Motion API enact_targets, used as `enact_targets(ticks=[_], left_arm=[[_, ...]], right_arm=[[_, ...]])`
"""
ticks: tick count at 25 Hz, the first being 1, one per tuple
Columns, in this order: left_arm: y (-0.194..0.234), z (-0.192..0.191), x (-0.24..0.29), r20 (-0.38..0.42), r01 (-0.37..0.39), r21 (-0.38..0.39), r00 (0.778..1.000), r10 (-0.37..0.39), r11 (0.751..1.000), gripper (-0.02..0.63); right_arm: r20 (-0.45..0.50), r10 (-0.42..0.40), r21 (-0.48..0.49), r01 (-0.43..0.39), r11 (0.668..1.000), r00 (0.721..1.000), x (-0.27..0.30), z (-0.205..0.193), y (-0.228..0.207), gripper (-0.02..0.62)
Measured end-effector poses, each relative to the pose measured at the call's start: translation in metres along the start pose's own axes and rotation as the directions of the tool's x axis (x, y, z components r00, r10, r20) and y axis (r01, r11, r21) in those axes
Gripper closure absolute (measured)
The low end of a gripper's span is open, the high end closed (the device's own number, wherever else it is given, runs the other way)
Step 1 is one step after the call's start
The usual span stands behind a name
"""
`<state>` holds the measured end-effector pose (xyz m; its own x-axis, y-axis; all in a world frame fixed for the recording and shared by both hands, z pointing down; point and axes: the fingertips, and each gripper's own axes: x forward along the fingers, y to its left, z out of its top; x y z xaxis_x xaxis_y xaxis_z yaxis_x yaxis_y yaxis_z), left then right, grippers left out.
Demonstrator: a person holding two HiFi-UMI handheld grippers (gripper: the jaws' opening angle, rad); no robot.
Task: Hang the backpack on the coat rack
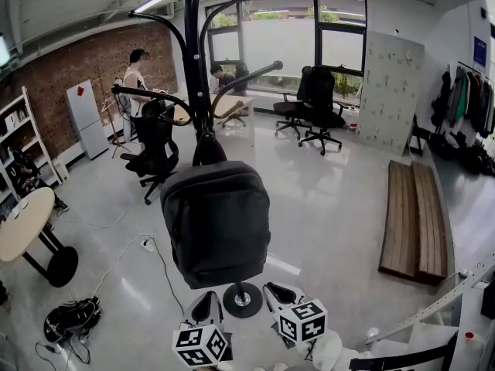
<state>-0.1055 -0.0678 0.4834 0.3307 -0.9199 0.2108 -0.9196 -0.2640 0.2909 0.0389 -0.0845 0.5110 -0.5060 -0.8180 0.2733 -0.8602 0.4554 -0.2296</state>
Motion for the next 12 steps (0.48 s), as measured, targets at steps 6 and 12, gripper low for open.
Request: enact_targets(ticks=[6, 12], left_arm=[[-0.0083, 0.0018, 0.0029, 0.004, 0.011, 0.008, 1.0, -0.011, 1.0, 0.603], [-0.0068, 0.0001, 0.0055, 0.002, 0.009, 0.003, 1.0, -0.009, 1.0, 0.603]], right_arm=[[0.0, 0.055, 0.006, -0.055, 0.998, 0.998, -0.0006, -0.0005, 0.0083, 0.555], [0.006, 0.066, -0.021, -0.066, 0.998, 0.998, 0.0001, 0.0034, 0.0094, 0.577]])
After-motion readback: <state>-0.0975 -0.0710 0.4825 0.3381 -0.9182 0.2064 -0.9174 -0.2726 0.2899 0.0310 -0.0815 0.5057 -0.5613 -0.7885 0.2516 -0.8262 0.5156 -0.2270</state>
